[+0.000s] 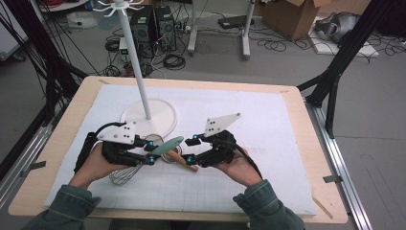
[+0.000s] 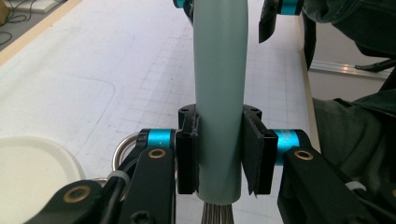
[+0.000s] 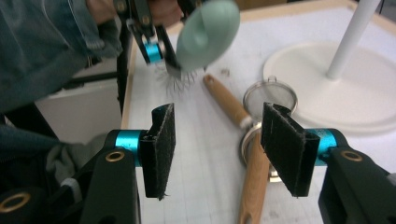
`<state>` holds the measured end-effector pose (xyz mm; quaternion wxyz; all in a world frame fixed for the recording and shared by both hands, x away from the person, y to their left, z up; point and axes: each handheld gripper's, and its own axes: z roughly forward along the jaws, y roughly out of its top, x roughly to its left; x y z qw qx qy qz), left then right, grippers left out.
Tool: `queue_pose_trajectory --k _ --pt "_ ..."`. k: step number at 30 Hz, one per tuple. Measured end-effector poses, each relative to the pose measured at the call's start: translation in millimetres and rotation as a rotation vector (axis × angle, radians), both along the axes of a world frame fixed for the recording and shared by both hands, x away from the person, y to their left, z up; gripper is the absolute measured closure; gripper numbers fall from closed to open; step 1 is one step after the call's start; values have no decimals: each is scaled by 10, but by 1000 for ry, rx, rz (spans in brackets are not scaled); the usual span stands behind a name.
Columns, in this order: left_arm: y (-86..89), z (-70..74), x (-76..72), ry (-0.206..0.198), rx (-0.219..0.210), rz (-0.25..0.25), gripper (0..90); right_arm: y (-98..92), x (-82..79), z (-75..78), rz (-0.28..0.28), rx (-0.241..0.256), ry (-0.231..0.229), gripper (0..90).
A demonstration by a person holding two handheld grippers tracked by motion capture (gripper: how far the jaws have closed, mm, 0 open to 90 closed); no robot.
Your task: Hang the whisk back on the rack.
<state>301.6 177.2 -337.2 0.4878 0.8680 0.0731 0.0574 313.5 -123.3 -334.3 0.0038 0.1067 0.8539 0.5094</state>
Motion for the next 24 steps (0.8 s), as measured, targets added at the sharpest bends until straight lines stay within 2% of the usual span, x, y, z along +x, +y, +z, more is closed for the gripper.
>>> queue_pose_trajectory --k 8,12,19,24 --pt "-46 45 18 2 -9 -11 695 147 43 158 3 42 -1 488" --pt "-53 80 36 -1 -17 -3 694 176 71 215 34 78 8 630" --pt "-47 119 33 -5 -19 1 694 211 81 294 48 90 15 645" --pt "-14 169 36 -10 -48 14 694 259 85 375 47 95 0 646"
